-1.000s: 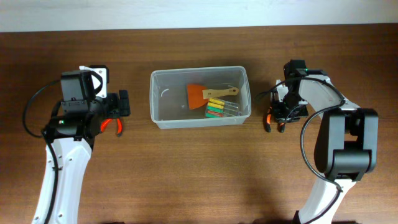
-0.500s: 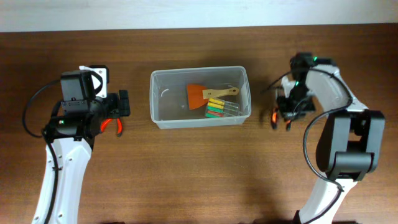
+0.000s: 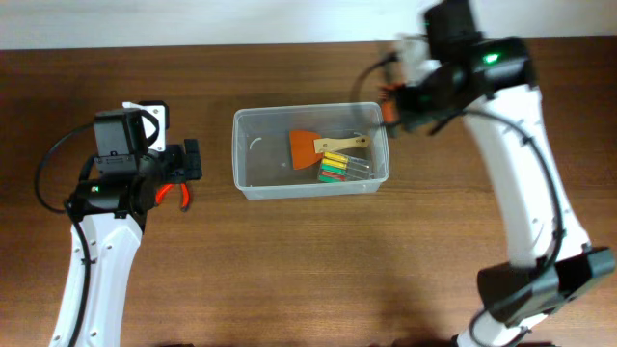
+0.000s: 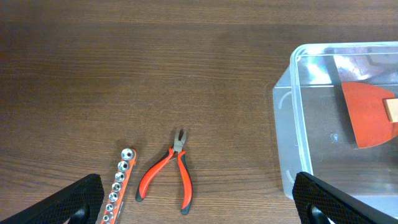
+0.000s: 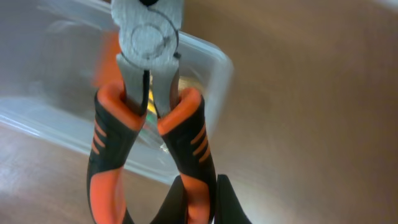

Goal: Pack container
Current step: 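Carry the needle-nose pliers into the container and release them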

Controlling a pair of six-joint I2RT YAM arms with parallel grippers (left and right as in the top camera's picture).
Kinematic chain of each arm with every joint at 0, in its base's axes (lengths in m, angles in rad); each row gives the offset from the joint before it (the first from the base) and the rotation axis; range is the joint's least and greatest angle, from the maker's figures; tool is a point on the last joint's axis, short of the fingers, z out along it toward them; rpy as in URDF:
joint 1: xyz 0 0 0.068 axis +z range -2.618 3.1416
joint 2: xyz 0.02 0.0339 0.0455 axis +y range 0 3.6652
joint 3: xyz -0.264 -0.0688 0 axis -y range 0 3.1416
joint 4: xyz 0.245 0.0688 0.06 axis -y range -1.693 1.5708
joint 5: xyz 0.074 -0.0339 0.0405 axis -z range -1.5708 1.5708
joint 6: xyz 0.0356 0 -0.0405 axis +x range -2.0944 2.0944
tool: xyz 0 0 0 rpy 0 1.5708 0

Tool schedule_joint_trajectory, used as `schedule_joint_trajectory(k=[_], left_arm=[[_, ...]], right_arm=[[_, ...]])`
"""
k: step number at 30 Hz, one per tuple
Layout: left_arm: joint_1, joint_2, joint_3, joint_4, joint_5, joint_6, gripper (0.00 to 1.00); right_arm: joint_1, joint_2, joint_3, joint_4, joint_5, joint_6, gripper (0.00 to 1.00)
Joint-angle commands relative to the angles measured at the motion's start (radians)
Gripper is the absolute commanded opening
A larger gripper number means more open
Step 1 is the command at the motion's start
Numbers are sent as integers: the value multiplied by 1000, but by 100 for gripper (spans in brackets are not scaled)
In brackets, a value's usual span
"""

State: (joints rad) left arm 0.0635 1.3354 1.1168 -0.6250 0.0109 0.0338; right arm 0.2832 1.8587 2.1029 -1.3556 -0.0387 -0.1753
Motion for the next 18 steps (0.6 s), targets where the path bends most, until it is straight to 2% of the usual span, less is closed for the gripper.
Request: schedule_joint_trajectory(k=[1,6,10,12,18], left_arm=[[-4,4,18,2,-7,16,99],[-4,4,18,2,-7,16,99],[-4,4,18,2,-7,16,99],[-4,4,18,2,-7,16,99],[-4,4,18,2,-7,16,99]], right_arm=[[125,10,3,52,-30,-208,4],[242,82,-30,145,-31,-523,4],[269,182,-32,153,-32,-784,4],[269,228,-32,156,-33,-845,4],[269,380,-32,193,-48,-895,4]])
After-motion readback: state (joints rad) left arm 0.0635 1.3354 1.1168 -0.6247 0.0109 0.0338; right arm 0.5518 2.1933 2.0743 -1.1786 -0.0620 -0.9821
